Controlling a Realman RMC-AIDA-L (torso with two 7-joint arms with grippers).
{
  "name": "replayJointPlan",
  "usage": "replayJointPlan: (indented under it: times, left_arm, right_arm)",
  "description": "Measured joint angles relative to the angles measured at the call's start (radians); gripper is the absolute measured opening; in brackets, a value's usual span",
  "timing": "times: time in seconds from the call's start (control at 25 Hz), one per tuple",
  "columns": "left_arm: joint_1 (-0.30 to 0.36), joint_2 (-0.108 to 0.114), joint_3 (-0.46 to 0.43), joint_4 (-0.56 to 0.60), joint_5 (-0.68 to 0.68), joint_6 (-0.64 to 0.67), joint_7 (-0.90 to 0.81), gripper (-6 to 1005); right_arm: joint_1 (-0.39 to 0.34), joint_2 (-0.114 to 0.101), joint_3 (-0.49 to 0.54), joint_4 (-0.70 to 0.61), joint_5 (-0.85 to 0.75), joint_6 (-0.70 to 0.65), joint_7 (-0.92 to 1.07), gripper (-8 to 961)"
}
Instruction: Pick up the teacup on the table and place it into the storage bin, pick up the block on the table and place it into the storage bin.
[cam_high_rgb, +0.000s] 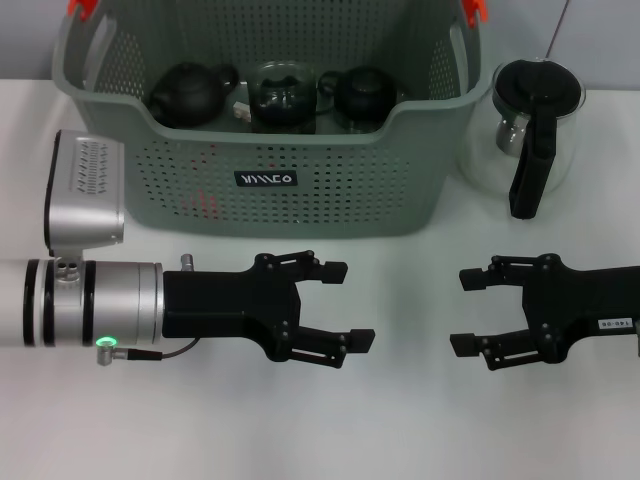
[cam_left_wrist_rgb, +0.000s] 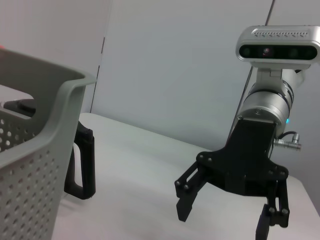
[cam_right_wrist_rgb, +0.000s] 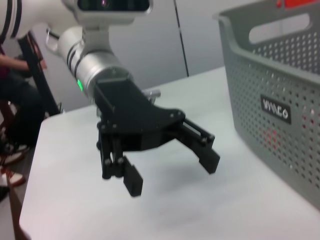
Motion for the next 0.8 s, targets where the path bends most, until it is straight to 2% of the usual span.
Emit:
replayJointPlan:
  times: [0.8]
  left_arm:
    - [-0.007,-0.006,0.002,-0.001,0.002,0.003,-0.046,947]
  right_arm:
    - [0.010,-0.019,-0.007,-0.018,-0.011,-0.037,0.001,917]
